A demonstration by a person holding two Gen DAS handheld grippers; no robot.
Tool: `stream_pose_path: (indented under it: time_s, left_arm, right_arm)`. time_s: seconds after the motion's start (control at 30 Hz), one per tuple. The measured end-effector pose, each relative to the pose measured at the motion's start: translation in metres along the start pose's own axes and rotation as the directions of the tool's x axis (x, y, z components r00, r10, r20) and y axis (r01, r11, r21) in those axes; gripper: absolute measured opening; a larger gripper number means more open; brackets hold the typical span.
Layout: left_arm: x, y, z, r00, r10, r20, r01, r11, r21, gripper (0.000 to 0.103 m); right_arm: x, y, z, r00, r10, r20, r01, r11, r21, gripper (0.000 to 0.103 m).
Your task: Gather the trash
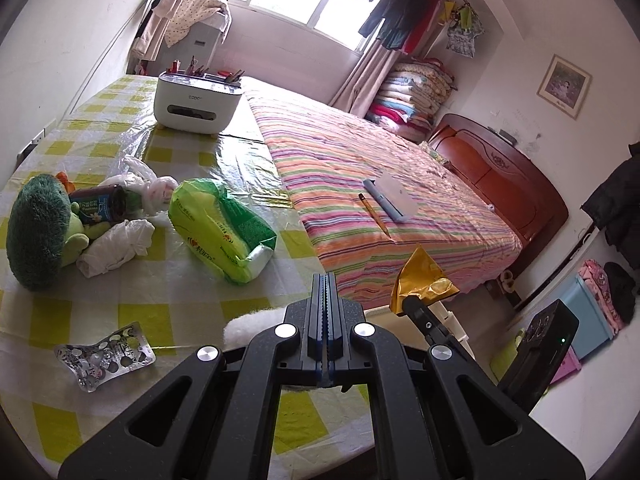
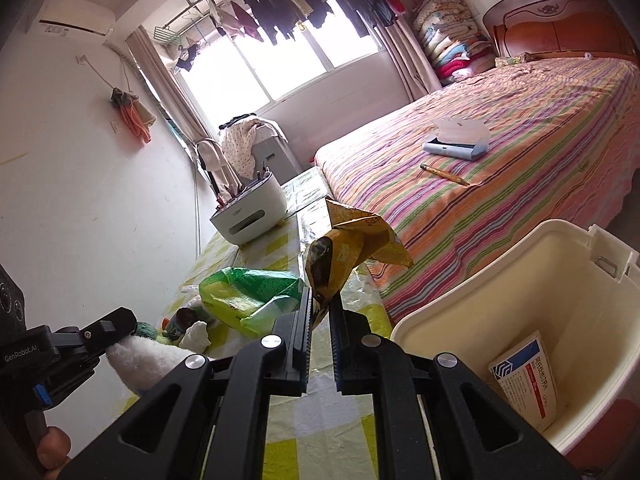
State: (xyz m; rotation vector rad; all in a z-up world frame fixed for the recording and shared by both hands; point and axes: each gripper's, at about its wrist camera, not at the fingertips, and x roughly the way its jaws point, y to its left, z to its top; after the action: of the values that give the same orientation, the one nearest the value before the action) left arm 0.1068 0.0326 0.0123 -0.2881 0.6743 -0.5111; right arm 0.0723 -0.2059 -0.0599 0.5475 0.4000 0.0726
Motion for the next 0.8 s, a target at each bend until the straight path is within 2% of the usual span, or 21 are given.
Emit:
stream_pose_path:
  time_s: [0.2,0.33,0.47,0.57,0.63,0.67,0.7,0.77,0.8]
  left_arm:
    - [0.005,-0.025,-0.004,1.000,-0.024,-0.010,0.025,0.999,0.046,0.000]
    - [0.010,-0.033,-0.006,0.999,-0.021,-0.024,0.023,0.997,0.070,0.000]
    - [0.007,-0.027,-0.012,0.999,-0.007,-0.051,0.010,0.998,0.055,0.001]
    - [0.005,-0.019,-0.022,0.994,0.010,-0.105,-0.003,0.998,0.068,0.001]
    - [-0.001,-0.013,-0.029,0.994,0.039,-0.102,-0.031,0.996,0.078,0.006]
    - [-0.004,-0.011,-0.033,0.993,0.051,-0.107,-0.041,0.995,0.093,0.022]
    - [-0.006,-0.010,-0.036,0.991,0.063,-0.119,-0.050,0.993,0.108,0.050]
    - [-0.012,-0.006,-0.041,0.991,0.078,-0.109,-0.064,0.990,0.129,0.076]
    - [-0.015,-0.006,-0.044,0.991,0.090,-0.102,-0.074,0.986,0.150,0.077]
  right_arm:
    - [-0.019,-0.024,0.005,0.997,-0.037,0.071,0.030,0.995,0.095,0.009]
    - [-0.024,-0.030,0.007,0.995,-0.038,0.093,0.027,0.993,0.113,0.009]
    - [-0.026,-0.030,0.007,0.995,-0.032,0.098,0.022,0.994,0.106,0.009]
    - [-0.027,-0.034,0.007,0.994,-0.032,0.100,0.019,0.992,0.125,0.009]
    - [-0.028,-0.036,0.006,0.994,-0.036,0.104,0.022,0.991,0.132,0.009]
    - [-0.029,-0.035,0.006,0.994,-0.038,0.106,0.024,0.991,0.132,0.009]
    - [-0.029,-0.036,0.006,0.993,-0.043,0.108,0.028,0.991,0.133,0.009]
    - [-0.031,-0.038,0.006,0.992,-0.047,0.113,0.031,0.990,0.140,0.009]
    - [-0.032,-0.039,0.006,0.992,-0.046,0.114,0.029,0.989,0.144,0.009]
